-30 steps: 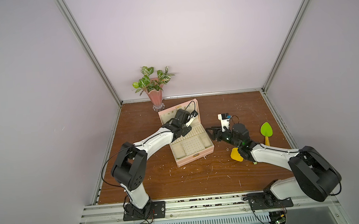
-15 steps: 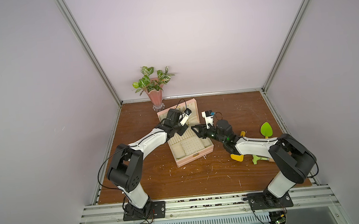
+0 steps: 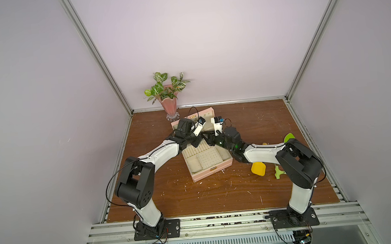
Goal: Put jewelry chain into jewelry box
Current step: Open the storage slot of the jewelry box, then adjust the necklace in the storage slot.
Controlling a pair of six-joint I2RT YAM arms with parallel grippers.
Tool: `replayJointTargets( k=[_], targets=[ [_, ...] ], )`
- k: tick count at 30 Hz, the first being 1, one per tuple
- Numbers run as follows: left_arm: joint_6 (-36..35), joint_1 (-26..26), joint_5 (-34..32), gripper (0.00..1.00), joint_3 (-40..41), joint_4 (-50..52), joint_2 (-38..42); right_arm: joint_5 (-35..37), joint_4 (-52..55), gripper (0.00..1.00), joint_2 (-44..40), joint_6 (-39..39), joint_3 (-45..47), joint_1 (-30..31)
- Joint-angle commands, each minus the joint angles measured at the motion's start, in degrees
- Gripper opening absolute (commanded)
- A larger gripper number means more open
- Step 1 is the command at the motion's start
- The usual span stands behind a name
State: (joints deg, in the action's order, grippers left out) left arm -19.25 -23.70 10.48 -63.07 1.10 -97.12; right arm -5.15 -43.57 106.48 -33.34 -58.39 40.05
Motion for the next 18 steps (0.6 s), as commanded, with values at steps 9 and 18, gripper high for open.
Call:
replayJointTargets(
  k=[9,18],
  targets=[
    [2.0,2.9,6.1,0.04,2.0,-4.9,2.2,5.6,1.2,0.25,4.3,3.2,-8.2,0.5],
    [1.9,3.2,7.1,0.04,2.9,-5.6,2.5,9.4,3.7,0.21,6.3,5.8,-11.1,1.2]
  ],
)
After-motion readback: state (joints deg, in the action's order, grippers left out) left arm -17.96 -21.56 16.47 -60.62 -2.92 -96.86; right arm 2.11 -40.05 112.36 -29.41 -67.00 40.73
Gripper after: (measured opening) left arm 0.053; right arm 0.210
